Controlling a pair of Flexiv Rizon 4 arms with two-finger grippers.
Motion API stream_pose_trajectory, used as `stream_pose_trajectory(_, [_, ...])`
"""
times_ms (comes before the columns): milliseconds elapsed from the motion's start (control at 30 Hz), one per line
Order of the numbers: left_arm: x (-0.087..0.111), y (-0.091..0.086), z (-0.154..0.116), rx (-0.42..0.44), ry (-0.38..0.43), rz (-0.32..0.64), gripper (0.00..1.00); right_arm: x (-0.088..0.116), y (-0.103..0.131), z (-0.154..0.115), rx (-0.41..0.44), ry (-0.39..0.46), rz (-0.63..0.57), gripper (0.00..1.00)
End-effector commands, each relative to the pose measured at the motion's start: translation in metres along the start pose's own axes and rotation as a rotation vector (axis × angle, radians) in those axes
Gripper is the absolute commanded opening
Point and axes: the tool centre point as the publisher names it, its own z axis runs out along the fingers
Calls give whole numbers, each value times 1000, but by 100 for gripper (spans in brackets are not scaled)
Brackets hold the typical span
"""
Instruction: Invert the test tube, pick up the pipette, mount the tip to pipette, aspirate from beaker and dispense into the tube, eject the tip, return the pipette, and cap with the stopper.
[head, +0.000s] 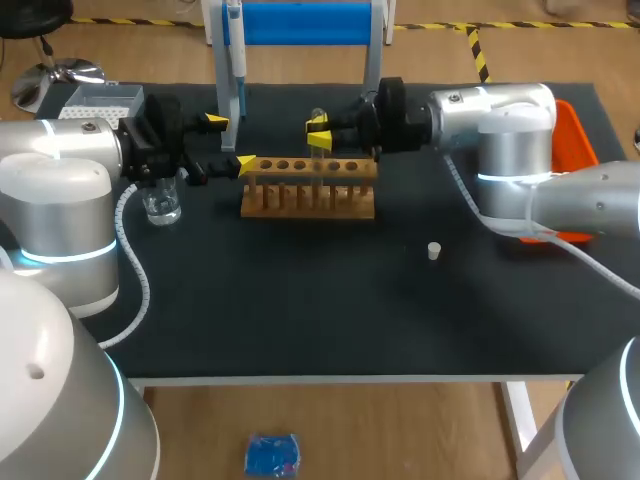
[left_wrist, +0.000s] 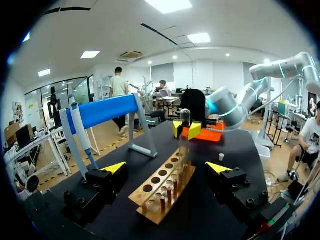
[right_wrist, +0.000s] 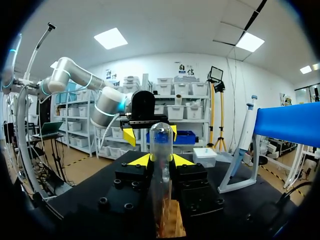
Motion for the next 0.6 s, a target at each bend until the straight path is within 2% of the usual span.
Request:
stream_pose_trajectory(33, [1, 1, 1, 4, -6, 1, 100, 2, 4, -1, 6, -3, -2, 0])
stream_pose_trajectory(600, [1, 1, 1, 4, -6, 1, 100, 5, 18, -1, 3, -9, -7, 0])
